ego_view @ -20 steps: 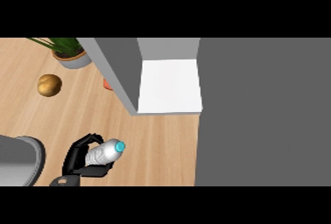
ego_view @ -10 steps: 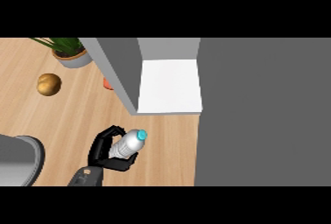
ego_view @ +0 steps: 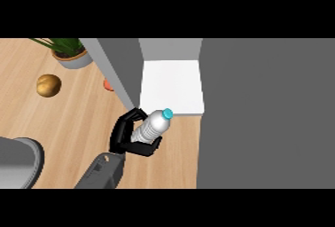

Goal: Pick up the bottled water, place it into the cabinet and close the cabinet

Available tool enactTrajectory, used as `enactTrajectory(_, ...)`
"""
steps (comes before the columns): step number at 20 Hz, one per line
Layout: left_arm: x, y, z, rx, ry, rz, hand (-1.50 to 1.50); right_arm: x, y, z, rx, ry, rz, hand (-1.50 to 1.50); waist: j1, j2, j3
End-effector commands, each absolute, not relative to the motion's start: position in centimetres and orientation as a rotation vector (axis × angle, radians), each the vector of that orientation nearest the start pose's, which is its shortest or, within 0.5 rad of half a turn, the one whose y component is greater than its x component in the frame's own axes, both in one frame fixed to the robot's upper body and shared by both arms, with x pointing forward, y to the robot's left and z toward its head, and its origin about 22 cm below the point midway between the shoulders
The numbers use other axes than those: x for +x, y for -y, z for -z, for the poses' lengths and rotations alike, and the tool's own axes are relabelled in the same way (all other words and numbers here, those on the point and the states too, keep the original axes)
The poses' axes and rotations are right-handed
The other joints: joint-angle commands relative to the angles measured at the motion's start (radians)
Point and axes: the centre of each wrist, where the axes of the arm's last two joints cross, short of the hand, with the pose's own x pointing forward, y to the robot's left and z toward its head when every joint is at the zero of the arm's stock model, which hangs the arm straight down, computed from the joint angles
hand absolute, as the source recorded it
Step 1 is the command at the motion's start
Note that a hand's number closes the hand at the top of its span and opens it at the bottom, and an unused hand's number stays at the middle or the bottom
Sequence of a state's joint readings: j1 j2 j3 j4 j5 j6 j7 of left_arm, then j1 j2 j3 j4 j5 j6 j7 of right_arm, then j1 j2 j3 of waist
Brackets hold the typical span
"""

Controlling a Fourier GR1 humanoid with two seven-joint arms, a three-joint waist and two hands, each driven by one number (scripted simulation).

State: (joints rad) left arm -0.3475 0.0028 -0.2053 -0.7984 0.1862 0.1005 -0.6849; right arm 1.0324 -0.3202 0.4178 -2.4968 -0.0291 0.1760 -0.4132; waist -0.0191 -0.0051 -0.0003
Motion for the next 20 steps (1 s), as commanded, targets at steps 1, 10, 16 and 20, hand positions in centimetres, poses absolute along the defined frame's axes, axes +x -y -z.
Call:
enactTrajectory(1, 30.0, -12.2, 7.2, -0.144, 1.758, 0.086, 1.5, 2.4, 22.5, -13.6, 0.318, 1.906, -0.186, -1.5, -0.017, 0.003, -0.001)
enactTrajectory(10, 34.1, -7.4, 0.8, -0.033, 1.739, 0.069, 1.5, 1.9, 23.8, -12.4, 0.276, 1.91, -0.156, -1.5, -0.027, 0.005, 0.0)
enactTrajectory(16, 37.5, -7.8, -0.3, 0.0, 1.692, 0.045, 1.5, 1.9, 25.0, -12.4, 0.313, 1.924, -0.198, -1.5, -0.044, 0.014, 0.0)
enactTrajectory(20, 39.6, -7.9, -2.1, 0.019, 1.634, -0.025, 1.5, 1.3, 24.5, -12.1, 0.321, 1.92, -0.184, -1.5, -0.054, 0.015, 0.0)
